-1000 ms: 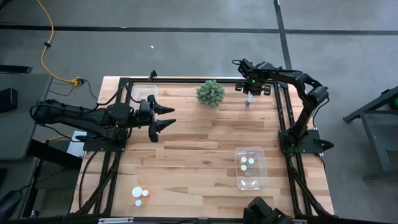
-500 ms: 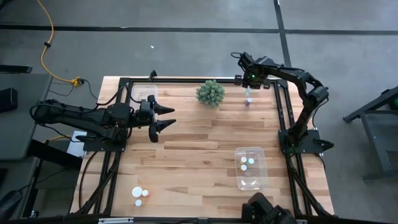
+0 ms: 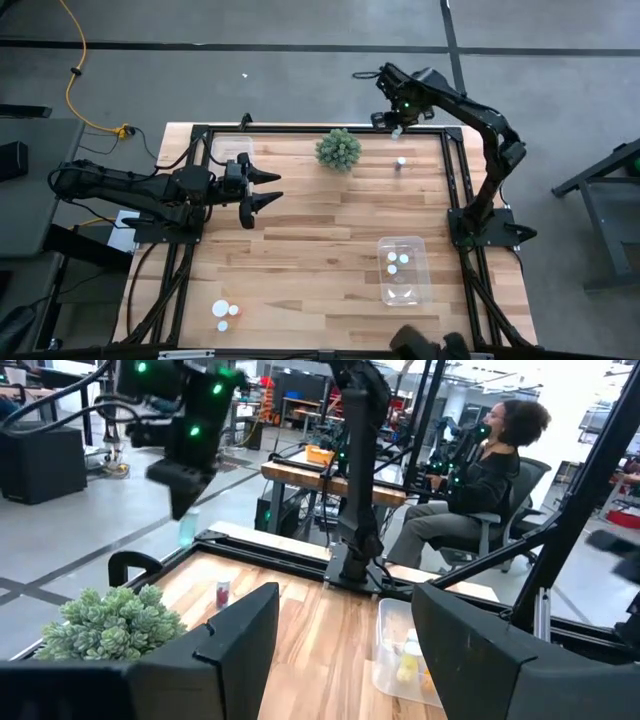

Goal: Pick and place medicine bottles into bin by pill shape (circle, oval)
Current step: Put the light blue tablet bottle into the right transparent bin

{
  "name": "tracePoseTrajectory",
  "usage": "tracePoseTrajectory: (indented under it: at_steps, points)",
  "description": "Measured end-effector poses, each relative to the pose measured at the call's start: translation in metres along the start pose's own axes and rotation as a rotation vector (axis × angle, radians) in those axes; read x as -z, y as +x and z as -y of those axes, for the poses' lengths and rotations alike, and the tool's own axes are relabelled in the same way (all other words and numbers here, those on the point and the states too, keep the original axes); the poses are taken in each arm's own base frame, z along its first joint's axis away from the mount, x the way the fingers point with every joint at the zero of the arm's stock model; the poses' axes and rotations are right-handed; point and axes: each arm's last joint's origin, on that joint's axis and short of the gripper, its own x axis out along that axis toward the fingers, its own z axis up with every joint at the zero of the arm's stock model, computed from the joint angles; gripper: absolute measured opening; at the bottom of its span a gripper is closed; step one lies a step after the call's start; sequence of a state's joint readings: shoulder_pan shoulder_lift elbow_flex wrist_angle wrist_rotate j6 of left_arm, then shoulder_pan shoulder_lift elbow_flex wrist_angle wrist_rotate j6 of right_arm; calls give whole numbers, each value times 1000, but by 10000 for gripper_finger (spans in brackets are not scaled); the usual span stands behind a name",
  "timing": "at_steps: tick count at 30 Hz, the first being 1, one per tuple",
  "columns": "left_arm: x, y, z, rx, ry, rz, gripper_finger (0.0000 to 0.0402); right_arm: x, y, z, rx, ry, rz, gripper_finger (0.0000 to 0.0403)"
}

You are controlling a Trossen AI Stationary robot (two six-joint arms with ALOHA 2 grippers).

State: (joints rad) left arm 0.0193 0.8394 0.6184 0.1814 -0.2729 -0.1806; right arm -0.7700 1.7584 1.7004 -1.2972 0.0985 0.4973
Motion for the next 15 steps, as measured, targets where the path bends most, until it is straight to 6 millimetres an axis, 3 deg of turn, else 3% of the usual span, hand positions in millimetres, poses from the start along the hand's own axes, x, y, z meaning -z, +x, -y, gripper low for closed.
tracePoseTrajectory:
  at_steps: [7,15]
  points:
    - [0,0,0,0,1,-1,217,46,-26,-41,2,-247,-79,108]
    - [0,0,0,-1,1,-3,217,129,-26,-75,-64,-382,-124,108]
